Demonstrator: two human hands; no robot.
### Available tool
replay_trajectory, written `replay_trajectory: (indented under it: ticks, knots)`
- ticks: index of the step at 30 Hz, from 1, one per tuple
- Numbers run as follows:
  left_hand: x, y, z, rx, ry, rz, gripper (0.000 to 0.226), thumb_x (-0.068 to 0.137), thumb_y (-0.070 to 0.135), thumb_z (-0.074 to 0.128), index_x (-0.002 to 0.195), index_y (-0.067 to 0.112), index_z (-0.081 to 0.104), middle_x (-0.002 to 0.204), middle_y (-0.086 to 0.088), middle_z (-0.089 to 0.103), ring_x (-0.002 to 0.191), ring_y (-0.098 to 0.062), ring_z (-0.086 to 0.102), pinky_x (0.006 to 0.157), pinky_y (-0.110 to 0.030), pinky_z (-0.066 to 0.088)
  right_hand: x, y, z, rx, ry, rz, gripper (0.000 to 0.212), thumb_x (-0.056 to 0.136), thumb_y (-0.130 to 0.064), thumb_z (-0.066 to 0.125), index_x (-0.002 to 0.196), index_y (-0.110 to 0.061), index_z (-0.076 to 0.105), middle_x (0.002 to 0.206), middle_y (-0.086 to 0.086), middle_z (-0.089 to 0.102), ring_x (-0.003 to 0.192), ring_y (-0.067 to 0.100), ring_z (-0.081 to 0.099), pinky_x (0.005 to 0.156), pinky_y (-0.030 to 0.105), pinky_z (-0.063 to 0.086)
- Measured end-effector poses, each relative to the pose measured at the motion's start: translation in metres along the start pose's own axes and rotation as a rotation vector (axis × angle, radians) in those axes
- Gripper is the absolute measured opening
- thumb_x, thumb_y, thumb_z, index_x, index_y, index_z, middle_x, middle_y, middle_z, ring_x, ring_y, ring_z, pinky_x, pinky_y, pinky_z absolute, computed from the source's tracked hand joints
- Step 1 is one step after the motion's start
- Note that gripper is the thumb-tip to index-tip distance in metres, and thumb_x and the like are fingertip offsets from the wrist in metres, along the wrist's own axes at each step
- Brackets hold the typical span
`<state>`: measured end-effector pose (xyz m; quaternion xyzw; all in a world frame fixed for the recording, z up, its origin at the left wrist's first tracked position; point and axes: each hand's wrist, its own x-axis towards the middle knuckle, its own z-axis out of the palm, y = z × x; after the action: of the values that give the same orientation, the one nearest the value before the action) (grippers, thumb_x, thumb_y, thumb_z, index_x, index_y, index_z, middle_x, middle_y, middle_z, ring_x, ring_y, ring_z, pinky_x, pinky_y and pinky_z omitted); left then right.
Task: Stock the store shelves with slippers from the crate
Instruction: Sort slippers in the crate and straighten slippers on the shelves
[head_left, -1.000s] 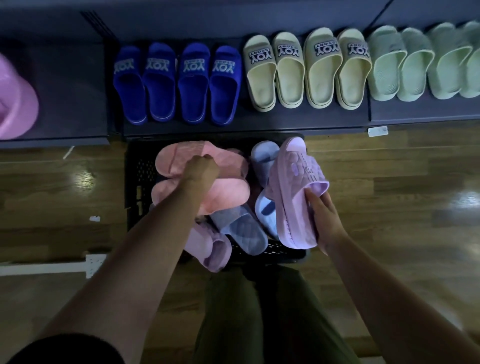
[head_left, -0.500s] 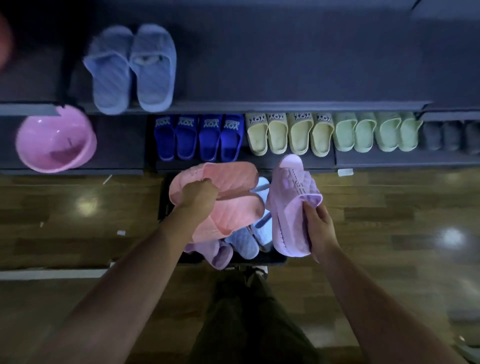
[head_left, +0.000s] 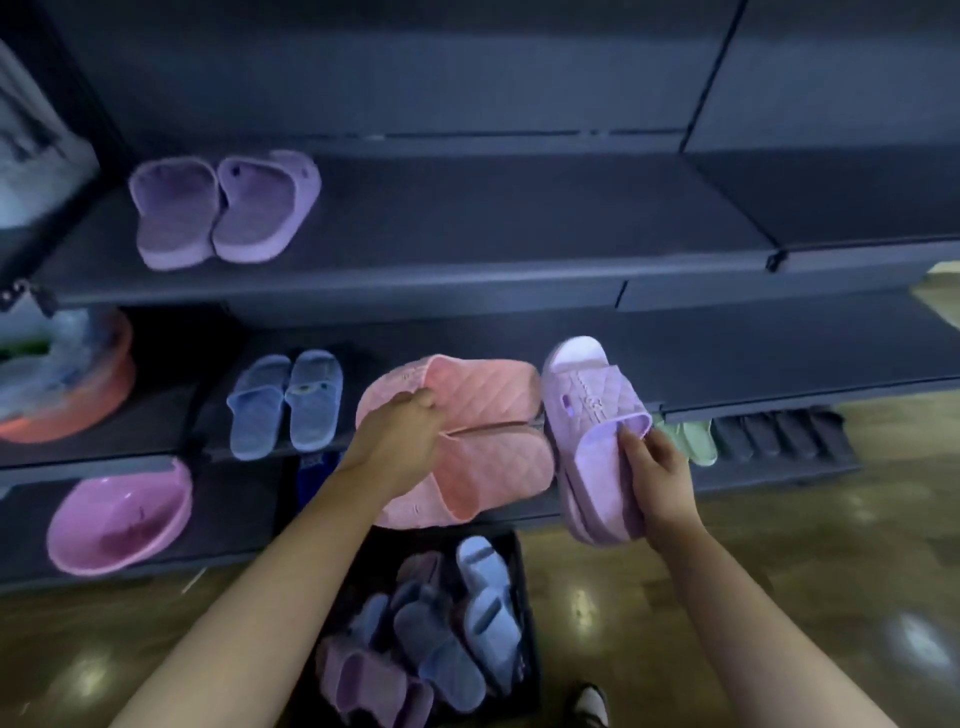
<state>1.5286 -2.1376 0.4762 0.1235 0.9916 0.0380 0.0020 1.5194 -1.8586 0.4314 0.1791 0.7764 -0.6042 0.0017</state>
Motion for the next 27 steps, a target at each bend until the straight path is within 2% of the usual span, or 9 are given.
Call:
replay_trajectory:
  ticks: [5,8,11,14,17,20,23,25,27]
  knots:
    - [0.030,0.035,-0.051,-0.016,0.128,0.058,0.011,0.083,0.008,0.050,0.084,0.011,0.061,0.091,-0.003,0.053,0.086,-0.025,0.054,0.064,-0.035,0.040,0.036,-0.041,-0.052,0.004,-0.020,-0.183,0.033,0.094,-0.037,0.056,0.073,-0.012,0.058,0.067,-0.006,0.059,0.065,0.011,0.051,0.063,0.028,0.042]
    - [0.050,0.059,-0.082,0.044,0.193,0.093,0.007,0.081,0.012,0.053,0.076,0.012,0.058,0.087,-0.003,0.053,0.082,-0.023,0.054,0.061,-0.032,0.036,0.069,-0.064,-0.092,-0.030,-0.084,-0.277,0.034,0.093,-0.038,0.056,0.070,-0.013,0.054,0.068,0.004,0.056,0.066,0.013,0.049,0.064,0.032,0.039]
    - [0.077,0.082,-0.111,0.095,0.292,0.122,0.007,0.079,0.013,0.057,0.072,0.012,0.058,0.083,-0.003,0.053,0.078,-0.023,0.053,0.059,-0.030,0.033,0.109,-0.094,-0.125,-0.067,-0.151,-0.339,0.035,0.091,-0.043,0.055,0.078,-0.011,0.057,0.080,0.015,0.060,0.069,0.023,0.052,0.065,0.035,0.041]
    - [0.115,0.098,-0.133,0.142,0.328,0.125,0.007,0.082,0.012,0.056,0.078,0.011,0.062,0.087,-0.002,0.054,0.080,-0.020,0.052,0.058,-0.030,0.034,0.143,-0.132,-0.144,-0.087,-0.180,-0.413,0.036,0.090,-0.041,0.058,0.076,-0.008,0.055,0.069,0.007,0.053,0.064,0.015,0.046,0.064,0.032,0.036]
    - [0.154,0.106,-0.148,0.142,0.314,0.108,0.009,0.082,0.006,0.058,0.082,0.010,0.065,0.090,-0.003,0.056,0.083,-0.021,0.054,0.059,-0.033,0.042,0.170,-0.167,-0.148,-0.111,-0.180,-0.490,0.038,0.092,-0.037,0.057,0.072,-0.005,0.052,0.063,0.003,0.049,0.058,0.014,0.042,0.058,0.030,0.033]
    - [0.190,0.105,-0.152,0.155,0.248,0.110,0.012,0.082,0.003,0.059,0.085,0.011,0.067,0.090,0.000,0.057,0.087,-0.020,0.055,0.066,-0.032,0.044,0.200,-0.190,-0.143,-0.126,-0.131,-0.505,0.041,0.092,-0.040,0.054,0.077,-0.002,0.052,0.066,0.004,0.052,0.060,0.016,0.045,0.057,0.030,0.036]
    - [0.224,0.099,-0.162,0.138,0.224,0.044,0.021,0.085,0.029,0.042,0.085,0.021,0.061,0.089,0.009,0.055,0.086,-0.012,0.054,0.071,-0.029,0.045,0.236,-0.208,-0.132,-0.153,-0.094,-0.464,0.041,0.093,-0.041,0.051,0.083,-0.001,0.053,0.071,0.005,0.055,0.063,0.019,0.048,0.058,0.029,0.038]
    - [0.247,0.098,-0.164,0.167,0.184,0.129,0.037,0.077,0.039,0.022,0.084,0.026,0.057,0.099,0.008,0.058,0.093,-0.013,0.054,0.080,-0.033,0.047,0.257,-0.214,-0.125,-0.187,-0.066,-0.425,0.037,0.095,-0.039,0.049,0.083,-0.004,0.056,0.074,0.004,0.058,0.065,0.019,0.051,0.059,0.028,0.039]
    - [0.262,0.099,-0.167,0.129,0.130,0.071,0.020,0.088,0.028,0.030,0.081,0.029,0.049,0.100,0.008,0.054,0.092,-0.013,0.052,0.075,-0.027,0.043,0.273,-0.217,-0.119,-0.216,-0.027,-0.385,0.034,0.096,-0.037,0.048,0.083,-0.006,0.054,0.075,0.005,0.057,0.066,0.022,0.051,0.060,0.029,0.038]
